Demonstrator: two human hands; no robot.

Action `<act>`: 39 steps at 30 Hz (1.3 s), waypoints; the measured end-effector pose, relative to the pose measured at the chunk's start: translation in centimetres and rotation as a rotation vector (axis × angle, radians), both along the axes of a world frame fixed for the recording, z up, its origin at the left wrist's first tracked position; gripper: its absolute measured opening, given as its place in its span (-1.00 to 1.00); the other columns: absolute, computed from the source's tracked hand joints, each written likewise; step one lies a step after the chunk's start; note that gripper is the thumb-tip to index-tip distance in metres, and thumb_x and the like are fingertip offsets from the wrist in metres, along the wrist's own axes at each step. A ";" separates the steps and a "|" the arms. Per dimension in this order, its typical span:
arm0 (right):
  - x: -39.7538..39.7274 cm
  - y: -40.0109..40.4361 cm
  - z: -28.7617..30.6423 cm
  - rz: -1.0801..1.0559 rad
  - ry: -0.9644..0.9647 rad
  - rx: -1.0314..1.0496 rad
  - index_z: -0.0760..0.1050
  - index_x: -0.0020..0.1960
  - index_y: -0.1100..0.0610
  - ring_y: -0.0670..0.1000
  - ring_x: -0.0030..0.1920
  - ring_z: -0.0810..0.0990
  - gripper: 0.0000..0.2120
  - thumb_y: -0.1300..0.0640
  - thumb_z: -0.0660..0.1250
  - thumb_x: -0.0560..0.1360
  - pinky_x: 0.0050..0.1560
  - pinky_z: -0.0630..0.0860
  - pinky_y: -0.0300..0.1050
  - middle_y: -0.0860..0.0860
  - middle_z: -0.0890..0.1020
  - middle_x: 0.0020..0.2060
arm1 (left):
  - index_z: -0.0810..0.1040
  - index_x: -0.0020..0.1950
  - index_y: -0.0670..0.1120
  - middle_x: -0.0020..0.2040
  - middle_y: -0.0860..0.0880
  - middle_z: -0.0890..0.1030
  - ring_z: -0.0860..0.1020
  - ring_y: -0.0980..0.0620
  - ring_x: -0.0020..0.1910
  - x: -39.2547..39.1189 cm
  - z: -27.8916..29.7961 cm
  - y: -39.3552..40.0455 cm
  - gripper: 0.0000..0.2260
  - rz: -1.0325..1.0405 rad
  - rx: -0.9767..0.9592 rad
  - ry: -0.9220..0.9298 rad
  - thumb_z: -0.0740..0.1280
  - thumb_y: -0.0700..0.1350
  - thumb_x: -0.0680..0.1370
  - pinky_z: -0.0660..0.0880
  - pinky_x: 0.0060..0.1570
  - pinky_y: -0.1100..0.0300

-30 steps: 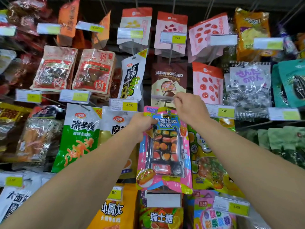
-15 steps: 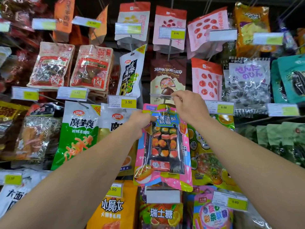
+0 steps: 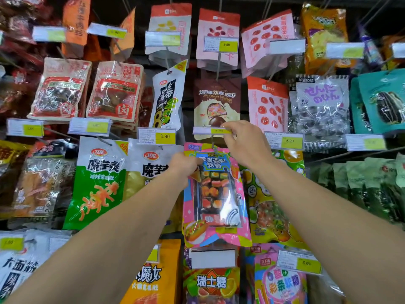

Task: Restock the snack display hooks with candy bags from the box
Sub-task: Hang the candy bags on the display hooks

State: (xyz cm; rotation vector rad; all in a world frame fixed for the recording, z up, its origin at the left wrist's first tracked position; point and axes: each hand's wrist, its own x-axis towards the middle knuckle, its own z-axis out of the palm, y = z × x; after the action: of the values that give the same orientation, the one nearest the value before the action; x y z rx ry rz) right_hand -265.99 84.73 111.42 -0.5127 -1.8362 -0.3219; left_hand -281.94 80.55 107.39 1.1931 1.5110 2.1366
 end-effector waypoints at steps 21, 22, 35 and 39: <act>-1.1 1.7 -17.4 0.026 0.043 -0.527 0.15 0.50 -0.08 0.14 0.21 0.49 -0.31 -0.08 0.39 0.47 0.14 0.51 0.08 -0.05 0.22 0.40 | 0.44 0.05 -0.08 -0.08 -0.08 0.67 0.65 -0.09 -0.09 -2.4 -9.9 -2.7 -0.57 0.196 -0.301 0.450 0.51 -0.04 0.27 0.60 -0.07 0.00; -1.2 1.5 -17.3 -0.013 0.022 -0.532 0.15 0.50 -0.08 0.14 0.20 0.50 -0.31 -0.12 0.38 0.47 0.13 0.52 0.08 -0.04 0.23 0.40 | 0.39 0.14 -0.07 -0.04 -0.07 0.67 0.62 -0.07 -0.08 -2.2 -10.1 -3.2 -0.57 0.228 -0.305 0.491 0.48 -0.08 0.36 0.55 -0.06 0.08; -1.9 -2.8 -16.4 -0.279 -0.160 -0.663 0.04 0.60 0.01 0.26 0.53 0.11 -0.24 -0.16 0.30 0.53 0.44 0.22 0.10 0.11 -0.03 0.57 | 0.39 0.42 -0.08 0.27 -0.09 0.58 0.54 -0.12 0.22 -3.0 -11.7 -7.5 -0.47 0.149 -0.344 0.735 0.42 0.02 0.49 0.46 0.12 0.12; -2.3 -6.7 -18.5 -0.292 -0.210 -0.654 0.12 0.57 0.02 0.26 0.52 0.12 -0.28 -0.17 0.30 0.53 0.41 0.30 0.21 0.09 0.05 0.56 | 0.46 0.37 -0.13 0.27 -0.14 0.57 0.55 -0.14 0.24 -3.8 -14.0 -10.1 -0.54 0.055 -0.259 0.714 0.42 -0.09 0.49 0.50 0.19 0.01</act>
State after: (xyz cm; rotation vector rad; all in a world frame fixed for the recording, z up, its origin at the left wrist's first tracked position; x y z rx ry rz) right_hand -268.28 77.99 92.94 -1.2431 -2.0598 0.0490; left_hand -285.77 70.44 93.36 1.9411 2.0246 1.5277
